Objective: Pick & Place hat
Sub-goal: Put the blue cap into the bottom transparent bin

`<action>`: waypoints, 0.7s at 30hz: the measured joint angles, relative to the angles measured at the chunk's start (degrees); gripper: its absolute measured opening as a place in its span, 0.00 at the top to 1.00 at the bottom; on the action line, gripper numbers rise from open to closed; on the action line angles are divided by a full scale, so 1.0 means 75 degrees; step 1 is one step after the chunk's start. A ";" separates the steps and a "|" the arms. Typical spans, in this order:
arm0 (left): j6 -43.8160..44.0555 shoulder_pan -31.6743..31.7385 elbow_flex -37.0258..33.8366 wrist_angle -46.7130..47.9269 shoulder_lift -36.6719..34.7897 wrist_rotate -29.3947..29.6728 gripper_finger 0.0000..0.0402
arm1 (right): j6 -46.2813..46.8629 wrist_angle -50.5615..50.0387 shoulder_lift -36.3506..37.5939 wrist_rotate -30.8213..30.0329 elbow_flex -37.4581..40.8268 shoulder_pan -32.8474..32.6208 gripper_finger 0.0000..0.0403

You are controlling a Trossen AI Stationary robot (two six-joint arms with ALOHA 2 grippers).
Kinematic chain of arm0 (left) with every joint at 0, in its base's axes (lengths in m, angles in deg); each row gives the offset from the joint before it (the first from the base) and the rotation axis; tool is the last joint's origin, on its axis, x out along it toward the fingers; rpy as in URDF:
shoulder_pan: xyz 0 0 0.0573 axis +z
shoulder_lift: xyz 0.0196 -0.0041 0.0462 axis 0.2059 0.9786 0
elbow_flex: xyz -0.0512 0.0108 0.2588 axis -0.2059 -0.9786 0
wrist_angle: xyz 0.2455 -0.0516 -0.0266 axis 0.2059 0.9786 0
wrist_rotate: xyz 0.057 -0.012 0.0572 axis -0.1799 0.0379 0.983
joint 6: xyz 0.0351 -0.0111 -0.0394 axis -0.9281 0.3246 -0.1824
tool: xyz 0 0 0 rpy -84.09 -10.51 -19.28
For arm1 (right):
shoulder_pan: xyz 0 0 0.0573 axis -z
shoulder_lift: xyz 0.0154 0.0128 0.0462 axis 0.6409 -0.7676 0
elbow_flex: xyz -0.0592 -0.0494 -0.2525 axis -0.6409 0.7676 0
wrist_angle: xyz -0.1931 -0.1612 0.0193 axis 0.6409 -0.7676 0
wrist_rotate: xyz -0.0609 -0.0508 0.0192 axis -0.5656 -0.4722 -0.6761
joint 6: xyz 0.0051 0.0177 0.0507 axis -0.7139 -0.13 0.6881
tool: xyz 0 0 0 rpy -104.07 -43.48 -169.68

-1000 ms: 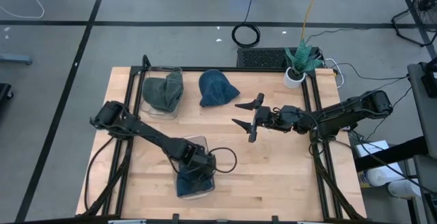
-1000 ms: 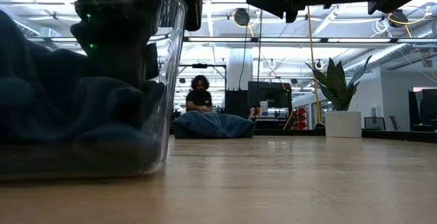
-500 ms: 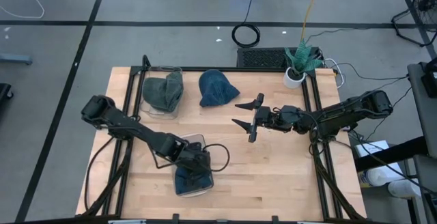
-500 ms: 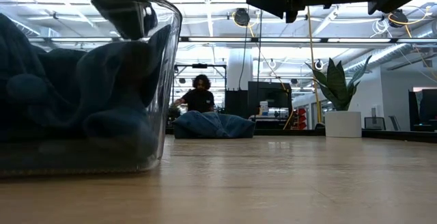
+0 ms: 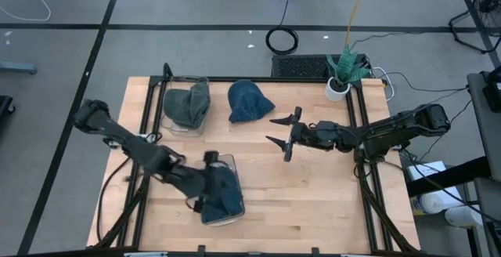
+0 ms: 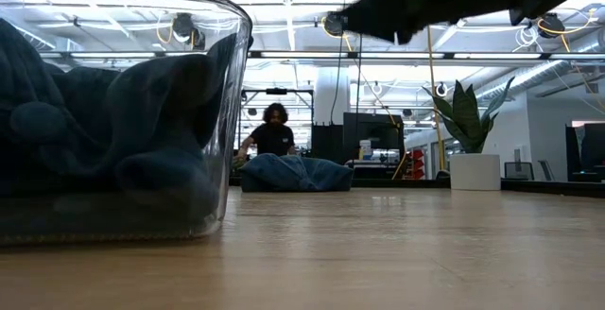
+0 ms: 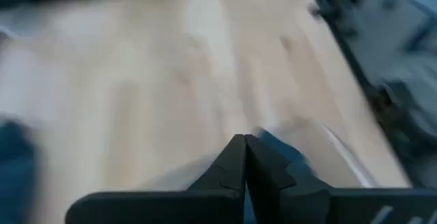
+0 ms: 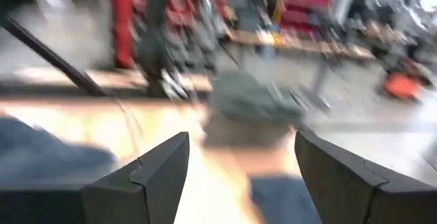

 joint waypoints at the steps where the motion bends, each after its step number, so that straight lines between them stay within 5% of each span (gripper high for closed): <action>1: -0.0097 -0.0046 -0.0089 -0.0087 -0.0187 0.0412 0.96 | -0.0010 -0.0484 0.0000 -0.0171 -0.0107 0.0071 0.37; 7: -0.0576 -0.0018 -0.0911 -0.0937 -0.1086 0.2616 0.98 | 0.0392 -0.2944 -0.0100 -0.0989 -0.0737 0.0612 0.37; 12: -0.0495 0.0193 -0.1543 -0.1132 -0.1596 0.3613 0.91 | 0.1252 -0.3153 -0.0144 0.0345 -0.0725 0.1712 0.37; 17: 0.0133 0.0585 -0.2273 -0.1067 -0.2135 0.3662 0.73 | -0.1153 -0.3486 -0.0630 0.0643 -0.0740 0.2618 0.37; 21: 0.0564 0.0970 -0.2439 -0.1053 -0.2469 0.3784 0.59 | -0.2439 -0.5156 -0.1302 0.0648 -0.1406 0.2913 0.37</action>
